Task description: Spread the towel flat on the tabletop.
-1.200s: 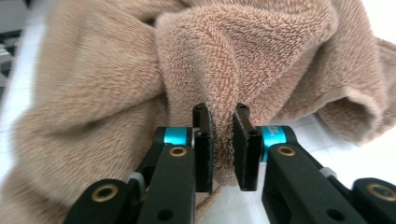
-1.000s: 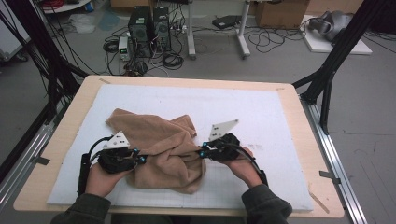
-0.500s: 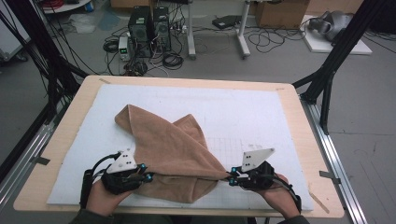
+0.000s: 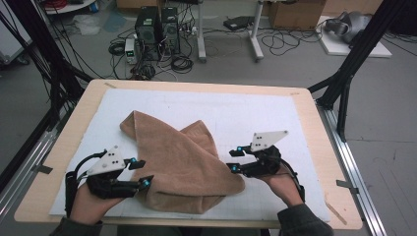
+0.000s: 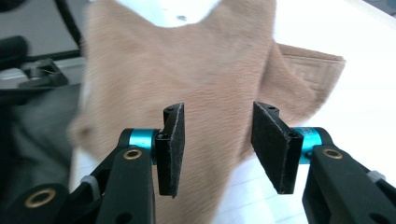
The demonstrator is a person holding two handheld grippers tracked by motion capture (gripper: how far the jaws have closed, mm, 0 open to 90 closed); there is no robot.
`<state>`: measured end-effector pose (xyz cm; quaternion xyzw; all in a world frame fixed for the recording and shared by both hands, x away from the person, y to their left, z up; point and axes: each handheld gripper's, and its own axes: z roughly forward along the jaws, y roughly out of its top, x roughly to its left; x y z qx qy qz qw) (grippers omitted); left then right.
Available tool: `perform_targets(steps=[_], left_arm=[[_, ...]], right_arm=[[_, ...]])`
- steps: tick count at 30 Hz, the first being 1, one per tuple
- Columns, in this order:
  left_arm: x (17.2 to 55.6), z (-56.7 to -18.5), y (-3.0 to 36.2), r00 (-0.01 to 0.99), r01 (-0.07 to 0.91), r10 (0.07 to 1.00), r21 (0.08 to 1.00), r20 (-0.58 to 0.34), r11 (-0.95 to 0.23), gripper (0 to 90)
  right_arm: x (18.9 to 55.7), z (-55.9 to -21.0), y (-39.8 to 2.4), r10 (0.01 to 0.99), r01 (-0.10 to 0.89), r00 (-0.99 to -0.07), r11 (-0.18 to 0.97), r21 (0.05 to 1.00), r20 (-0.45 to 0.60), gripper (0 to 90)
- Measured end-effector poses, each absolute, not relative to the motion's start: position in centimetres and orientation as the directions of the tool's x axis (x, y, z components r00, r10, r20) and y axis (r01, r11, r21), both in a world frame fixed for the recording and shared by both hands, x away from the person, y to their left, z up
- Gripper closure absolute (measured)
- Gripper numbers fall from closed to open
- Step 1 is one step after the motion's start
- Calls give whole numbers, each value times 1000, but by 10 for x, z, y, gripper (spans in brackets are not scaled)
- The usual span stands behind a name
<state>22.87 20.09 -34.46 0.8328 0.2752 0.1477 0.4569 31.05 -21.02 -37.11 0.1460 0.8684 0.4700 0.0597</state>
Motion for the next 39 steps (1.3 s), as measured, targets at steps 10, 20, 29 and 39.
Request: perform_targets(steps=[10, 20, 29, 39], left_arm=[[291, -412, 191, 744, 509, 664, 710, -78, -486, 495], [282, -430, 181, 789, 477, 613, 668, -39, -571, 846], [246, -412, 183, 822, 415, 567, 734, -49, -538, 853], [268, -390, 191, 780, 394, 624, 803, -36, -446, 577]], right_arm=[[329, -420, -180, 264, 312, -947, 612, 727, 183, 629], [299, -407, -189, 198, 207, -975, 654, 727, 100, 834], [254, -394, -203, 140, 177, -984, 665, 726, 113, 760], [310, -383, -202, 330, 208, -944, 581, 787, 6, 574]])
